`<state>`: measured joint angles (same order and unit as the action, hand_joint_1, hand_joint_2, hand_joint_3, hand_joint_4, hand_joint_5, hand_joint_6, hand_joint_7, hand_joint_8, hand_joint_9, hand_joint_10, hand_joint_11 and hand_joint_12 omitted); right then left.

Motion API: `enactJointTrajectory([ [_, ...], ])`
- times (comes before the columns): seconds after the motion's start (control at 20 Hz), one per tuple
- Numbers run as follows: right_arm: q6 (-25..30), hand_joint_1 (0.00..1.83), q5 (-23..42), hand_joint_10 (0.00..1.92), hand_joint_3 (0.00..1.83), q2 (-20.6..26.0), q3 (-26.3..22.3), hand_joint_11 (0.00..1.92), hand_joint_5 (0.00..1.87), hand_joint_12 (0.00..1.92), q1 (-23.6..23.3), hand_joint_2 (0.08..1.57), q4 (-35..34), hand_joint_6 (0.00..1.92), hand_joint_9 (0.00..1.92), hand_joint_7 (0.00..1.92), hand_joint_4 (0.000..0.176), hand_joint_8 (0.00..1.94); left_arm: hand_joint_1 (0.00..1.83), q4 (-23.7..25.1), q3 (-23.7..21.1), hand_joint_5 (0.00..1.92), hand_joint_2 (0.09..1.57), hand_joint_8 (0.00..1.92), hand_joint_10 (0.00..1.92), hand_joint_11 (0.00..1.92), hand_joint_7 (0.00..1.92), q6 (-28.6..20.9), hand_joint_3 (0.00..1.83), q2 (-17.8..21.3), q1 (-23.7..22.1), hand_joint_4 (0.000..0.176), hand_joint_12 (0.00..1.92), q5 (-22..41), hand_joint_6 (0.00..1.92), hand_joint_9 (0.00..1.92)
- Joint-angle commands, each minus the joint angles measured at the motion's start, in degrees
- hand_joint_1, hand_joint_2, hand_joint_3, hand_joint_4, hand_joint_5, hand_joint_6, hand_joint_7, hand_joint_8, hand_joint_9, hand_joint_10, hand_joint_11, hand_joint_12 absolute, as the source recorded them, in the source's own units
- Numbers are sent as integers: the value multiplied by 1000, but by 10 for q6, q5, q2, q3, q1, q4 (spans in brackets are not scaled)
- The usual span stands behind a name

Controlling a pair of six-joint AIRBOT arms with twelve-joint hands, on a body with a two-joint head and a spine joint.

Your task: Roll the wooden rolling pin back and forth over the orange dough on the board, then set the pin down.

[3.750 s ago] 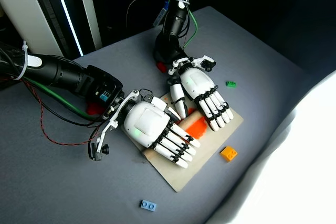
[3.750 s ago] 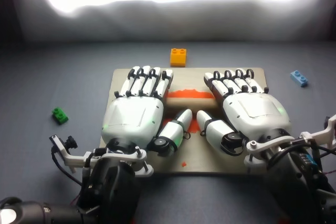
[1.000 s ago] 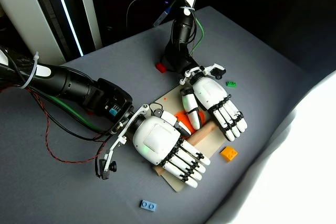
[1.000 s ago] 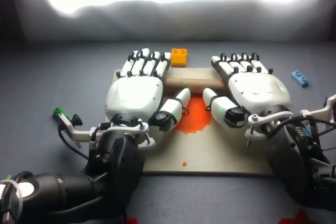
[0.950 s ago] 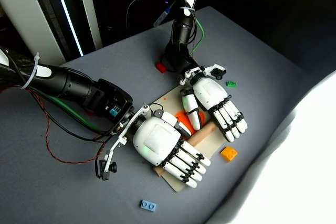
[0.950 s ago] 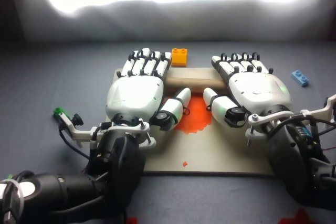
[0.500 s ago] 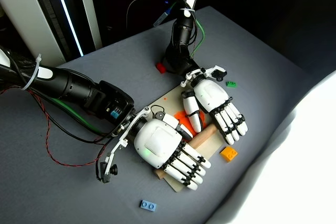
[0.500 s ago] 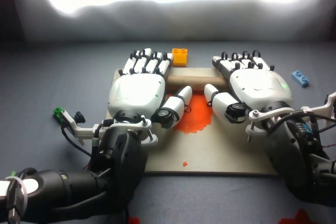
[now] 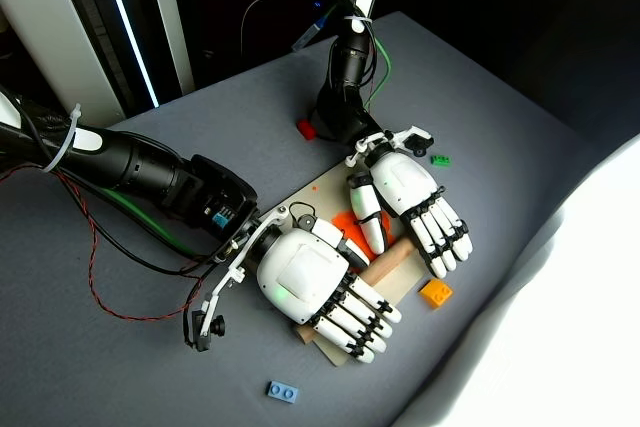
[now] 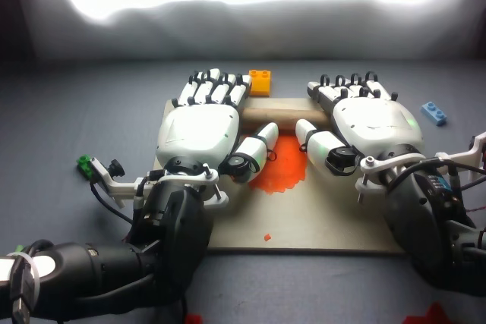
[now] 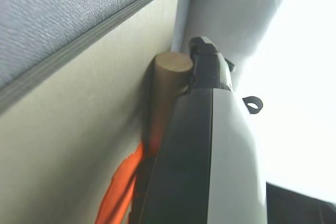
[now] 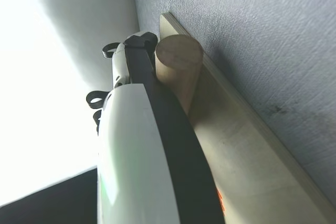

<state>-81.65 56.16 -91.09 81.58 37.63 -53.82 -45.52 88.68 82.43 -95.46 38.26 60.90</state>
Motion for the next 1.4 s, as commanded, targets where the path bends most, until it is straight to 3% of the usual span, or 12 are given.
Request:
enactJointTrajectory([
  [0.0,4,0,29,12,66,-2,1,0,285,543,-1,1571,20,7,243,303,0,4,0,9,5,176,1528,2,2,0,199,-9,0,2,-1,0,195,36,4,140],
  [0.2,5,0,29,15,59,-2,1,0,303,654,-1,1571,20,12,258,330,0,11,0,8,3,199,1534,3,10,0,226,-10,1,2,-2,0,306,32,6,173],
  [0.35,6,0,35,9,69,-2,1,0,305,613,-1,1571,20,12,248,308,0,5,0,8,1,186,1524,0,0,0,204,-10,0,4,-4,0,216,28,0,150],
  [0.55,8,0,40,8,64,-3,0,0,308,607,-2,1571,20,7,257,326,0,2,0,8,-6,217,1527,4,7,0,235,-10,0,10,-4,0,293,25,8,176],
  [0.7,8,0,44,7,64,-2,-4,0,308,655,0,1571,20,6,259,319,0,0,0,8,-11,182,1523,4,4,0,209,-15,0,14,-3,0,180,25,3,150],
  [0.75,8,0,45,6,65,-2,-5,0,304,659,0,1571,20,4,258,317,0,0,0,8,-11,208,1525,7,12,0,240,-17,0,14,-3,0,300,25,9,183],
  [0.85,8,0,48,0,63,-2,-7,0,298,619,0,1571,20,1,244,304,0,0,0,8,-15,209,1527,3,8,0,239,-21,1,15,0,0,327,25,8,177],
  [1.05,8,0,52,2,72,-2,-10,0,275,528,2,1571,20,3,222,282,0,2,0,9,-18,190,1527,2,5,0,215,-22,1,15,3,0,257,25,1,151],
  [1.1,8,0,55,5,60,-2,-12,0,280,542,2,1571,20,5,228,293,0,5,0,9,-19,203,1531,5,9,0,230,-22,2,15,4,0,288,26,5,167],
  [1.2,8,0,60,11,61,-2,-14,0,286,639,2,1571,20,7,247,310,0,8,0,12,-19,164,1527,1,0,0,193,-24,0,15,6,0,153,31,2,137],
  [1.3,8,0,65,2,68,-2,-14,0,250,491,3,1571,20,4,226,280,0,3,0,18,-20,164,1517,2,2,0,201,-27,0,16,8,0,163,34,2,143],
  [1.35,7,0,68,4,69,-2,-15,0,273,539,3,1571,20,12,230,293,0,6,0,20,-20,150,1514,1,1,0,187,-31,0,15,11,0,128,37,1,128],
])
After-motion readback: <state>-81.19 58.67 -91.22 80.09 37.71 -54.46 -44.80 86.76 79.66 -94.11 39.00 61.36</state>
